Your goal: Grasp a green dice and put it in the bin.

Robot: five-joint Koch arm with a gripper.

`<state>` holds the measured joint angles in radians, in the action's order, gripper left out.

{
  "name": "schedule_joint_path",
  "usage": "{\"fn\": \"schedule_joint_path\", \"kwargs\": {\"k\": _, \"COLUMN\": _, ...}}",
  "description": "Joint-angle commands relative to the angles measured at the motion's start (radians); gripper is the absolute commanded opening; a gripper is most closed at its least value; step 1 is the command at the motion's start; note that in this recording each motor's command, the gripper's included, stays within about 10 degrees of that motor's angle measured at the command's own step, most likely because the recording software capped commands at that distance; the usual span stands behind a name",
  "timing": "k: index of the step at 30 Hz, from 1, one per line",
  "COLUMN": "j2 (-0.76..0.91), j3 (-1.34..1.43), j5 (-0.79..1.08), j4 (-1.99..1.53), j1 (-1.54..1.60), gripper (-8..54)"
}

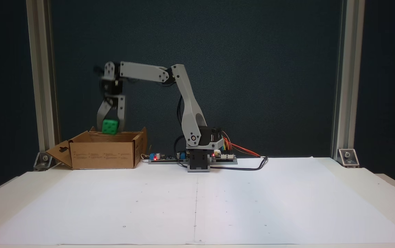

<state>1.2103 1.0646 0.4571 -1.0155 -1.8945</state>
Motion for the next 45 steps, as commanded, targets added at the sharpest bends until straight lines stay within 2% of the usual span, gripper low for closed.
{"fn": "schedule_joint_path", "kwargs": {"k": 1, "j2": 0.011, "j3": 0.017, "j5": 0.074, "j4": 0.08, "j1": -0.012, "gripper": 12.1}}
{"fn": "schedule_joint_path", "kwargs": {"k": 9, "j2": 0.009, "j3": 0.081, "j5": 0.081, "j4": 0.126, "j1": -0.012, "gripper": 13.0}}
{"fn": "schedule_joint_path", "kwargs": {"k": 11, "j2": 0.009, "j3": 0.094, "j5": 0.08, "j4": 0.126, "j1": -0.012, "gripper": 30.5}}
{"fn": "schedule_joint_path", "kwargs": {"k": 13, "j2": 0.008, "j3": 0.095, "j5": 0.078, "j4": 0.124, "j1": -0.012, "gripper": 36.8}}
{"fn": "schedule_joint_path", "kwargs": {"k": 15, "j2": 0.008, "j3": 0.094, "j5": 0.078, "j4": 0.124, "j1": -0.012, "gripper": 40.1}}
{"fn": "schedule_joint_path", "kwargs": {"k": 20, "j2": 0.054, "j3": 0.084, "j5": 0.025, "j4": 0.127, "j1": 0.023, "gripper": 40.2}}
{"fn": "schedule_joint_path", "kwargs": {"k": 24, "j2": 0.215, "j3": 0.075, "j5": -0.137, "j4": 0.129, "j1": 0.144, "gripper": 40.3}}
{"fn": "schedule_joint_path", "kwargs": {"k": 25, "j2": 0.264, "j3": 0.061, "j5": -0.213, "j4": 0.13, "j1": 0.202, "gripper": 40.3}}
{"fn": "schedule_joint_path", "kwargs": {"k": 32, "j2": 0.439, "j3": 0.046, "j5": -0.431, "j4": 0.126, "j1": 0.638, "gripper": 40.3}}
{"fn": "schedule_joint_path", "kwargs": {"k": 35, "j2": 0.5, "j3": 0.046, "j5": -0.449, "j4": 0.129, "j1": 0.848, "gripper": 40.5}}
{"fn": "schedule_joint_path", "kwargs": {"k": 38, "j2": 0.545, "j3": 0.052, "j5": -0.463, "j4": 0.127, "j1": 1.051, "gripper": 43.4}}
{"fn": "schedule_joint_path", "kwargs": {"k": 45, "j2": 0.63, "j3": 0.121, "j5": -0.465, "j4": 0.13, "j1": 1.482, "gripper": 43.5}}
